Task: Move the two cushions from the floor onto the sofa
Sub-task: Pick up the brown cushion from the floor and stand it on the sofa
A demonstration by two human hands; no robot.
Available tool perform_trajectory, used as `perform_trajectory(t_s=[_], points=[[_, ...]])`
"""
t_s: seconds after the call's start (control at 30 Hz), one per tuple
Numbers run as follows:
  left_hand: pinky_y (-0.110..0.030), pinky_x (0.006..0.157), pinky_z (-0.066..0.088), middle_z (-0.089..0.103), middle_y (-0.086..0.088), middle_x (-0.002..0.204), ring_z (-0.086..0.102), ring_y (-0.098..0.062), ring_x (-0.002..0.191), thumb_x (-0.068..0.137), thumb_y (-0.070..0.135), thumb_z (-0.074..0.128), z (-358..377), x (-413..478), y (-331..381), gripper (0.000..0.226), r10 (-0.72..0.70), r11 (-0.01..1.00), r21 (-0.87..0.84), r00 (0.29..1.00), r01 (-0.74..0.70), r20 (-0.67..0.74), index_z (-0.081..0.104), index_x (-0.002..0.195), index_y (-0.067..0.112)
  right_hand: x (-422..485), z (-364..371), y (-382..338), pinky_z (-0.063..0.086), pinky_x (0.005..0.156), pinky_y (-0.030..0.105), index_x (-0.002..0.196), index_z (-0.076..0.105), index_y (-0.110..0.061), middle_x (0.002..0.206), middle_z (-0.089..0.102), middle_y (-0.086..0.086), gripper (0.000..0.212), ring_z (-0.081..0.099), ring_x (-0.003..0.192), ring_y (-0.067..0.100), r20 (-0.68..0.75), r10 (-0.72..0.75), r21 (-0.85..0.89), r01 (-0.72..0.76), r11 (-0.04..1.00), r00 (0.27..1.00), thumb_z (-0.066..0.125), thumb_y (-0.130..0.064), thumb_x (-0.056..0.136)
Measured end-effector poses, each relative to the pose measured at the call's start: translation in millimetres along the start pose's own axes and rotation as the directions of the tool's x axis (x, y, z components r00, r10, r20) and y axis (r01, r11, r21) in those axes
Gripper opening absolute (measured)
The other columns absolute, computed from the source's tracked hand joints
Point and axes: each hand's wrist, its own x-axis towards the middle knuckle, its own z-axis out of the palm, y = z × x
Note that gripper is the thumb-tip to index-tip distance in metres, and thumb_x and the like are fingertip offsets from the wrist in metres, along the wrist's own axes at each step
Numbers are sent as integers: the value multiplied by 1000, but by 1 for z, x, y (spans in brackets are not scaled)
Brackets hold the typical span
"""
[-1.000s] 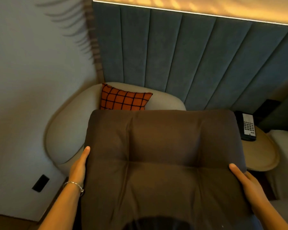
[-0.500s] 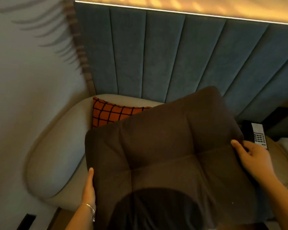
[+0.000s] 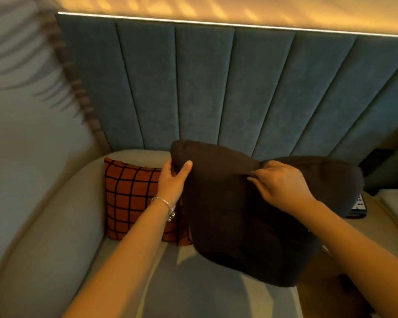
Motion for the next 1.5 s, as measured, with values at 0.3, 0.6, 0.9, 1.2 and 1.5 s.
perform_trajectory(t_s=[0.3,0.6,0.9,1.2,1.5], points=[[-32,98,41,57,-5,129,52,-21,121,86,40,59,38,95,-24,59,-190,974,127,982,187,9,46,135,11,20,51,73,54,63,39,91,73,-6,79,73,14,23,66,81,31,37,63,24,-64,998,997,58,-23,89],[-22,59,40,57,1,73,54,-14,73,82,27,67,63,182,-44,19,-102,938,330,994,106,-30,56,69,17,64,115,128,54,61,38,83,73,-5,72,72,13,16,67,72,32,64,182,63,-186,981,981,64,-18,85],[-23,49,31,42,-2,58,40,-15,55,81,19,67,51,276,-53,34,-9,850,514,980,112,-198,45,57,12,150,177,164,44,86,39,110,67,-9,103,69,16,35,60,98,32,224,218,32,-231,972,950,44,-31,95],[-25,62,39,54,-6,68,51,-19,70,78,19,71,59,312,-79,27,-121,892,387,949,233,-292,49,62,14,125,215,233,8,112,57,139,41,-26,151,37,5,55,26,141,24,115,554,196,-565,801,825,48,-49,89],[-33,80,39,63,-15,106,58,-32,105,87,38,60,67,325,-90,41,-194,833,483,960,270,-201,64,104,0,71,250,266,37,99,48,142,32,-22,147,41,6,101,43,129,30,737,625,599,-677,-428,257,66,-68,59]])
